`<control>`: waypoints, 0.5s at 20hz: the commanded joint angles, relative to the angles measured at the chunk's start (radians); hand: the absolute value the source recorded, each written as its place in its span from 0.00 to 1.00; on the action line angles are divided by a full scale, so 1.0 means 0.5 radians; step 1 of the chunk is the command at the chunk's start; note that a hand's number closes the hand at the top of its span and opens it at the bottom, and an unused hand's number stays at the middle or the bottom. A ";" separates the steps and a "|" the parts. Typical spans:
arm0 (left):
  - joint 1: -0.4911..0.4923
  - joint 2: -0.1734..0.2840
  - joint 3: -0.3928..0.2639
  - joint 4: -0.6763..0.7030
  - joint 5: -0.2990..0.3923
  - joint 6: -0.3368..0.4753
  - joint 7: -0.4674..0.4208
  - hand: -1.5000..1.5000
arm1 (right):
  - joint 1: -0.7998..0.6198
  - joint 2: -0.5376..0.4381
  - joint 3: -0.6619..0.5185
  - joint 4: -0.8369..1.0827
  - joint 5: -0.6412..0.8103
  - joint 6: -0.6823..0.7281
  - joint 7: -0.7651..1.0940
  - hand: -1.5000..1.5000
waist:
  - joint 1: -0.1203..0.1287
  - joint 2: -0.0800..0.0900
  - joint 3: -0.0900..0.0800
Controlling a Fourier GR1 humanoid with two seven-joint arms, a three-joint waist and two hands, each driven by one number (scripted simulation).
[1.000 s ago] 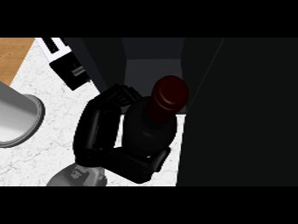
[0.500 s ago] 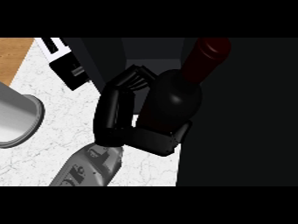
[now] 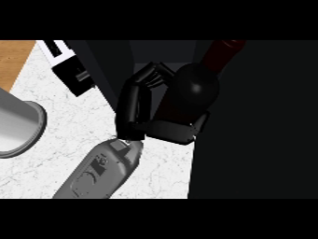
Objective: Pick up the wine, place it into the cabinet and close the cabinet
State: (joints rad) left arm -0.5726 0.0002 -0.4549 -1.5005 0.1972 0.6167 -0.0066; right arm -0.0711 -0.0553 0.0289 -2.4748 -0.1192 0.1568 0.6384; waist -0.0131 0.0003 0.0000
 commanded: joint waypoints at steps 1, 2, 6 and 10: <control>-0.050 0.000 -0.158 0.178 0.186 0.221 -0.205 1.00 | 0.115 0.017 0.025 -0.160 -0.135 0.033 0.008 0.00 | -0.013 0.001 0.000; -0.012 0.000 -0.051 0.097 0.150 0.108 -0.112 1.00 | 0.060 -0.030 -0.132 -0.217 -0.271 0.004 0.085 0.00 | 0.000 -0.002 0.000; 0.108 0.000 -0.038 0.068 0.223 0.053 -0.238 1.00 | 0.023 -0.013 -0.032 -0.248 -0.161 -0.042 0.173 0.00 | 0.011 -0.003 0.000; 0.122 0.000 -0.095 0.278 0.238 0.070 -0.416 1.00 | -0.054 0.007 -0.030 -0.128 -0.114 -0.048 0.087 0.00 | 0.012 -0.001 0.000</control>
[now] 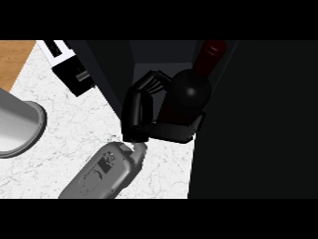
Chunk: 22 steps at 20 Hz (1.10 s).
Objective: Pick up the wine, place it into the cabinet and close the cabinet
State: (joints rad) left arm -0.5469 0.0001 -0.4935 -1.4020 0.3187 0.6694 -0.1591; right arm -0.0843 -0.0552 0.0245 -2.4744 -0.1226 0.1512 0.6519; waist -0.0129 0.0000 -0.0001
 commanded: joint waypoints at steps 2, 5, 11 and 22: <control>0.058 0.000 0.035 0.236 -0.005 -0.104 -0.203 1.00 | 0.095 -0.007 0.045 -0.391 -0.117 -0.039 0.214 0.00 | -0.009 -0.002 -0.001; 0.034 0.012 -0.004 0.184 -0.158 -0.046 -0.079 1.00 | -0.093 0.047 0.170 -0.146 0.097 -0.115 0.151 0.00 | 0.021 -0.003 -0.001; 0.046 0.000 0.016 0.390 -0.108 -0.005 -0.358 1.00 | 0.016 -0.087 -0.209 -0.146 -0.329 0.050 0.048 0.00 | 0.002 0.000 0.001; -0.186 0.000 0.240 0.720 0.141 -0.105 -0.513 1.00 | 0.070 0.058 0.054 -0.133 -0.046 -0.007 -0.020 0.00 | 0.001 0.001 0.000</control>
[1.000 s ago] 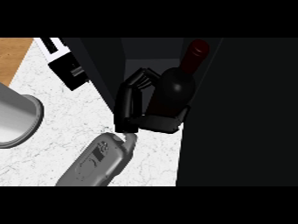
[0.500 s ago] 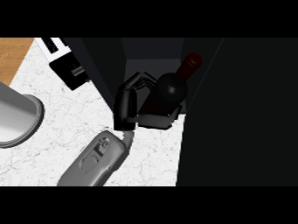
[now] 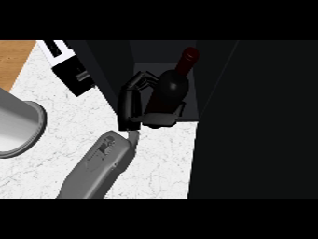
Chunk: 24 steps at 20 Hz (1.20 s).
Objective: Pick up the wine, place it into the cabinet and close the cabinet
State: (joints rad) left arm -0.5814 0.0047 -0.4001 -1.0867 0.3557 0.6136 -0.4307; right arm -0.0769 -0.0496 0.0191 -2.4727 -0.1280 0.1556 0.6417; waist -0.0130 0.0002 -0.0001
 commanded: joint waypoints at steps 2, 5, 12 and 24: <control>-0.092 0.081 0.158 0.053 0.010 -0.107 0.123 1.00 | 0.213 -0.008 -0.046 -0.286 -0.187 0.044 0.014 0.00 | 0.002 -0.003 0.001; -0.148 -0.008 0.211 0.196 0.007 -0.168 0.039 1.00 | 0.045 0.002 -0.025 -0.134 -0.143 0.004 0.011 0.00 | 0.010 0.000 0.000; -0.384 -0.009 0.298 0.450 0.079 -0.195 0.111 1.00 | 0.076 0.081 0.132 -0.177 0.000 -0.041 0.030 0.00 | -0.001 0.001 0.000; -0.769 -0.009 0.427 1.144 0.124 -0.148 -0.278 1.00 | -0.054 0.035 0.020 -0.049 -0.122 -0.017 0.029 0.00 | -0.049 0.017 -0.001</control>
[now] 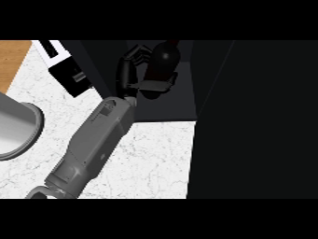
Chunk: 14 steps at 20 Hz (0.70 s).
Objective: Pick up the wine, place it into the cabinet and close the cabinet
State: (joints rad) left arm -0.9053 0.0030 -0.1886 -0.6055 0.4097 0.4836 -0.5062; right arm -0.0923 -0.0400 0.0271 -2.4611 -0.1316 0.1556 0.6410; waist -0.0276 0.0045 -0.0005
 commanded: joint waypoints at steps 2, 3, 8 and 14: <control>-0.205 0.010 0.107 0.238 -0.069 0.053 -0.158 1.00 | -0.005 0.003 -0.031 -0.157 -0.134 -0.031 0.081 0.00 | -0.006 0.005 0.000; -0.127 -0.006 0.111 0.279 -0.028 0.023 -0.240 1.00 | 0.168 0.033 0.026 -0.154 -0.109 0.054 -0.071 0.00 | -0.009 0.004 0.001; -0.272 -0.006 0.173 0.464 -0.001 0.080 -0.327 1.00 | 0.095 0.035 0.083 -0.198 -0.088 0.014 0.036 0.00 | -0.026 0.009 0.000; -0.361 -0.005 0.280 0.639 0.097 0.011 -0.383 1.00 | 0.167 0.068 0.074 -0.145 -0.113 0.051 -0.069 0.00 | -0.051 0.016 0.000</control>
State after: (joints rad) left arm -1.0698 0.0074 -0.0735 -0.3367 0.4231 0.4848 -0.6832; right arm -0.0487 -0.0241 0.0479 -2.4575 -0.1375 0.1854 0.5952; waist -0.0466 0.0109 -0.0003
